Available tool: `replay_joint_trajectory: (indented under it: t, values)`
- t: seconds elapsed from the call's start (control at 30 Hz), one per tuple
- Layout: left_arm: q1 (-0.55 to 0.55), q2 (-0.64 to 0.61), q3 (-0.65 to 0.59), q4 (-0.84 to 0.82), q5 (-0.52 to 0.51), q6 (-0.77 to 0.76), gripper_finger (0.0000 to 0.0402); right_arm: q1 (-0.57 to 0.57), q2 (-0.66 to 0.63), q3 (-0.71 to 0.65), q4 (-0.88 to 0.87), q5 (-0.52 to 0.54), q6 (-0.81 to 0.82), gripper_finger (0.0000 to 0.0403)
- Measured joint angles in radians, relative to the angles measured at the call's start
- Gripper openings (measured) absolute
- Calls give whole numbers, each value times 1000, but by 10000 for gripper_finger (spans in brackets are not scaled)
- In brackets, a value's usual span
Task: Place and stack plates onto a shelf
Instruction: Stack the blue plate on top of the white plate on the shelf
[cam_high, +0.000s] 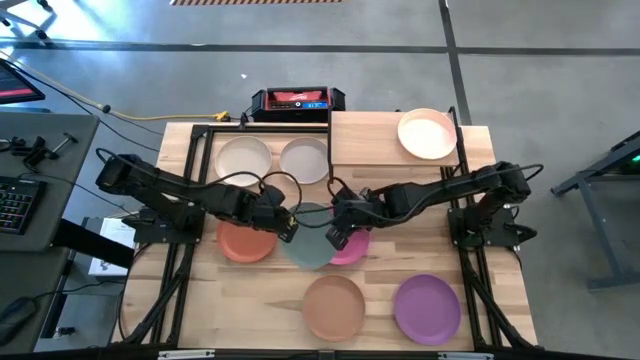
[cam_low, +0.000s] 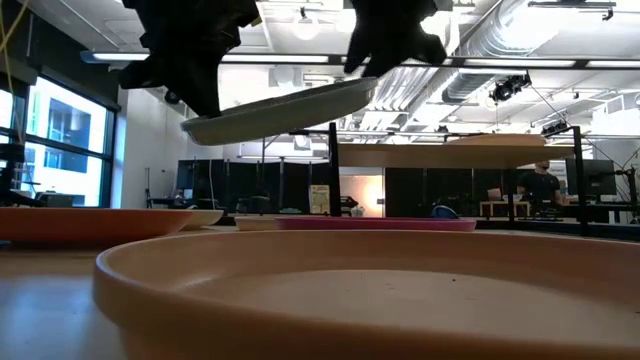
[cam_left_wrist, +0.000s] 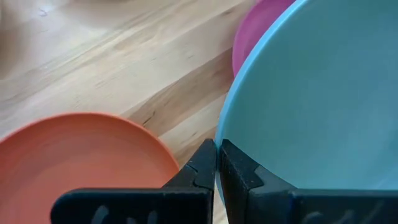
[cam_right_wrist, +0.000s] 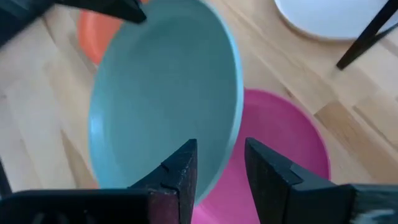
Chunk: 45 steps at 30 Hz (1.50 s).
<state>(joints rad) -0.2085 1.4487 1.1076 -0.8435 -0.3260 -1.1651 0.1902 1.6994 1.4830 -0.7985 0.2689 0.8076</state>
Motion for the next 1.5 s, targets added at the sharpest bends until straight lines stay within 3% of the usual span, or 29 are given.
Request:
replay_joint_trajectory:
  t: [0.33,0.63,1.13,1.5]
  values:
    - [0,0,0,2,-2,11,0,0,62,0,-29,-20,25,107]
    - [-1,0,0,5,-5,16,0,-2,63,0,-38,-13,42,9]
    - [-1,0,0,84,-8,97,38,0,63,-1,-47,-25,91,1]
    - [0,0,0,167,31,175,99,1,63,-1,-83,-31,105,1]
